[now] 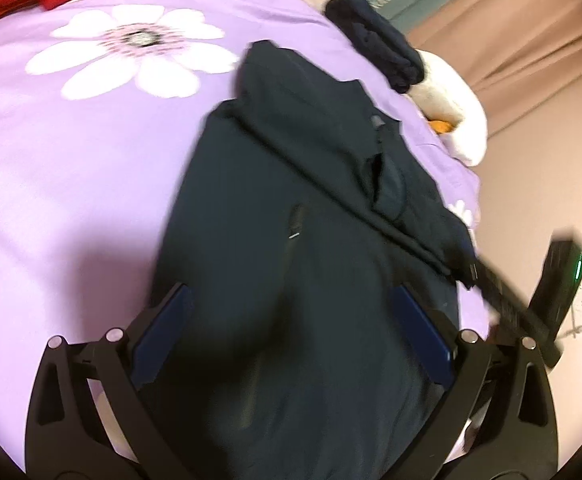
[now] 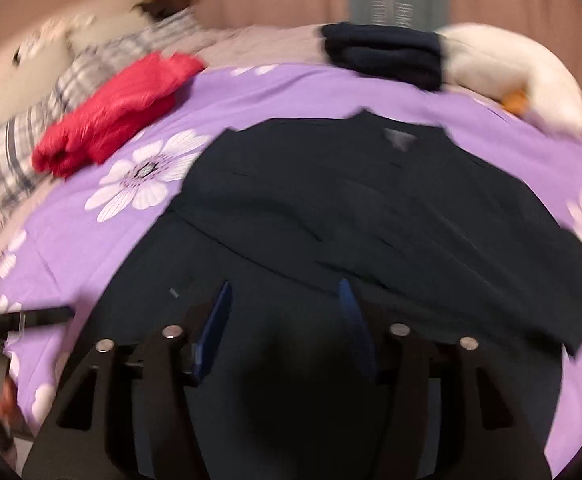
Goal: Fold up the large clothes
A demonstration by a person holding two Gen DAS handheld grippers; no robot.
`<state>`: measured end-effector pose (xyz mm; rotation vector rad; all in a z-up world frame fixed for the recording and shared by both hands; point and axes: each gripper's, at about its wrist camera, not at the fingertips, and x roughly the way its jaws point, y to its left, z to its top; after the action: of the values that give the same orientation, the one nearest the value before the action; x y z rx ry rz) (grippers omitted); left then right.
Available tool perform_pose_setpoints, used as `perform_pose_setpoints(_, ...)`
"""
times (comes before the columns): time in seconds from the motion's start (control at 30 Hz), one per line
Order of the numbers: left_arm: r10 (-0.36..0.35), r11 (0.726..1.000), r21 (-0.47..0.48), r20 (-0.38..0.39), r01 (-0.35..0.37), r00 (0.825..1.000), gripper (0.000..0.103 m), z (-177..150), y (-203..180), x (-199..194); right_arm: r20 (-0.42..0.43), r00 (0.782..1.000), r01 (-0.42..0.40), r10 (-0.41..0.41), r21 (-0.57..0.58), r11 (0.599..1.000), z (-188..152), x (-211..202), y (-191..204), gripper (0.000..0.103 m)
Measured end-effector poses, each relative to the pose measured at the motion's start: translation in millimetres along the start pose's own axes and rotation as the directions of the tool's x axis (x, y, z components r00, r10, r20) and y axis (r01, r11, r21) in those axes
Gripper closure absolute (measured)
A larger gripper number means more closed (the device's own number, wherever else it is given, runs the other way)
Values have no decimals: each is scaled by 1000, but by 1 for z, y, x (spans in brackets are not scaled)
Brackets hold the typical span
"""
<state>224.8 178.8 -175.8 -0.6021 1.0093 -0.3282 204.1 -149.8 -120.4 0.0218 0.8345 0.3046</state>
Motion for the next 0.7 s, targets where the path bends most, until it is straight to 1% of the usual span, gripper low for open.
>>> perform_pose_setpoints(0.1, -103, 994, 33, -13, 104, 995, 2, 20, -31, 19, 30, 999, 36, -39, 99, 994, -28, -34, -43, 42)
perform_pose_setpoints(0.13, -141, 989, 40, -17, 142, 990, 2, 30, -45, 29, 37, 998, 45, -50, 136, 990, -38, -44, -57, 41)
perform_pose_setpoints(0.2, -222, 974, 43, -48, 224, 974, 2, 46, -69, 50, 51, 997, 48, -59, 195, 980, -55, -58, -74, 41)
perform_pose_setpoints(0.23, -268, 962, 29, -69, 270, 961, 2, 54, -82, 67, 63, 996, 44, -60, 227, 973, -64, -65, -82, 41)
perform_pose_setpoints(0.27, -296, 955, 9, -85, 298, 951, 2, 59, -93, 82, 71, 996, 40, -60, 247, 968, -69, -68, -86, 41)
perform_pose_setpoints(0.3, -329, 944, -8, -115, 330, 937, 2, 67, -105, 103, 84, 995, 30, -55, 274, 961, -77, -73, -92, 41)
perform_pose_setpoints(0.4, -351, 936, -49, -147, 348, 925, 6, 76, -124, 145, 96, 995, 3, -36, 325, 946, -91, -76, -101, 41)
perform_pose_setpoints(0.43, -352, 936, -59, -155, 347, 923, 12, 79, -130, 161, 94, 995, 1, -35, 338, 941, -97, -76, -104, 41)
perform_pose_setpoints(0.5, -332, 943, -61, -154, 326, 931, 15, 85, -136, 183, 88, 995, 14, -46, 341, 940, -102, -73, -107, 41)
perform_pose_setpoints(0.57, -278, 960, -58, -147, 273, 949, 18, 90, -137, 204, 80, 996, 19, -49, 341, 940, -110, -74, -112, 41)
perform_pose_setpoints(0.67, -236, 971, -73, -149, 227, 960, 21, 95, -132, 224, 77, 996, 12, -41, 340, 940, -112, -70, -118, 41)
perform_pose_setpoints(0.7, -245, 969, -81, -152, 235, 958, 23, 96, -131, 229, 79, 996, 7, -36, 342, 940, -113, -70, -121, 41)
